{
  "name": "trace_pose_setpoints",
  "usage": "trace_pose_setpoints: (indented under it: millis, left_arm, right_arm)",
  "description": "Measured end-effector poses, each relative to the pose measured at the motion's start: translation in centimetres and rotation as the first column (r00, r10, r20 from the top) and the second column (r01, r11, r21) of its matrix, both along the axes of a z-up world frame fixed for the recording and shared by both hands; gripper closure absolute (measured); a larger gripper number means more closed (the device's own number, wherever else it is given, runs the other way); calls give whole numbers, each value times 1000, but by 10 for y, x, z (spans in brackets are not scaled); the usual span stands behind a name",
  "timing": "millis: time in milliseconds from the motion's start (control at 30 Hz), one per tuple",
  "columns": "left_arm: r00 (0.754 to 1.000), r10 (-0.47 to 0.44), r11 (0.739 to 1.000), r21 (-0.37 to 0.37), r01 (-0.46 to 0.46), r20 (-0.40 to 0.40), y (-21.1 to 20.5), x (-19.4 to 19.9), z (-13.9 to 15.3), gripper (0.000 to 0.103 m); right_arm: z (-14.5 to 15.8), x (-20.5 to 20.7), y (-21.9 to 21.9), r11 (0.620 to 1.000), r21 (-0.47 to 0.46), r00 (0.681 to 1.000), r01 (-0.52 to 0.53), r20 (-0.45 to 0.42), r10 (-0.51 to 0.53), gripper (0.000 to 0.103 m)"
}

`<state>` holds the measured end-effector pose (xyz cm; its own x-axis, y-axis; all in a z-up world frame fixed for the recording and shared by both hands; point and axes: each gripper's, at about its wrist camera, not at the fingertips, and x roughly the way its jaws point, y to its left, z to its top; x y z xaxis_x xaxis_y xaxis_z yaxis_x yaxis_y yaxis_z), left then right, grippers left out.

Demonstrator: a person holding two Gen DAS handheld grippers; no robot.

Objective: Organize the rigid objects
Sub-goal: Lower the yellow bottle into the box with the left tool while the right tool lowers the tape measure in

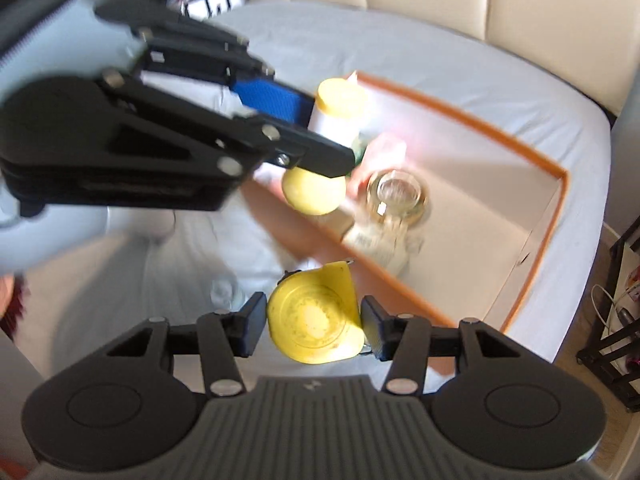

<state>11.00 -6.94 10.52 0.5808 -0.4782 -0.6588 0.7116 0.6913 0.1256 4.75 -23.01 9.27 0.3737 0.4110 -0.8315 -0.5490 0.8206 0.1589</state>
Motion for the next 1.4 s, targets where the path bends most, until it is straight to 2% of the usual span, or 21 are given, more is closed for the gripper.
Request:
trace_pose_setpoints:
  millis: [133, 200, 300, 433, 567, 667, 867, 967, 1033, 1133, 1333, 1400]
  left_arm:
    - [997, 71, 997, -37, -70, 7, 2, 25, 5, 77]
    - [994, 106, 994, -38, -106, -3, 0, 39, 3, 77]
    - [987, 159, 987, -13, -159, -20, -5, 63, -8, 77]
    - [970, 226, 974, 0, -227, -94, -9, 97, -28, 77]
    - [958, 266, 964, 34, -264, -109, -16, 124, -50, 77]
    - [936, 301, 953, 11, -304, -184, -17, 147, -66, 77]
    - [924, 304, 950, 4, -311, -234, -25, 173, -94, 77]
    - [902, 332, 936, -17, -350, -274, -24, 183, -100, 76]
    - [890, 343, 933, -4, -360, -299, -27, 187, -106, 76]
    - [892, 344, 937, 40, -348, -295, -33, 188, -114, 78]
    - [879, 370, 928, 64, -368, -301, -32, 190, -115, 78]
    - [881, 369, 928, 63, -367, -296, -31, 188, -111, 72]
  right_arm:
    - [21, 22, -7, 999, 33, 998, 41, 42, -42, 52]
    - [25, 38, -1, 998, -3, 996, 64, 54, -64, 52]
    - [23, 73, -2, 995, -41, 995, 95, 14, -94, 52]
    - [5, 119, -1, 990, -62, 989, 127, -68, -131, 52]
    - [-17, 159, -1, 983, -89, 982, 163, -86, -170, 52]
    - [-35, 177, -11, 976, -85, 973, 201, -99, -209, 52]
    - [-63, 200, -25, 970, -69, 956, 232, -168, -241, 52]
    - [-68, 202, -26, 973, -68, 957, 222, -178, -231, 52]
    - [-75, 202, -21, 976, -77, 960, 204, -181, -215, 52]
    - [-84, 203, -20, 978, -93, 960, 187, -194, -203, 52]
    - [-90, 203, -19, 980, -101, 966, 173, -177, -188, 52]
    - [-91, 202, -20, 979, -111, 967, 172, -169, -190, 52]
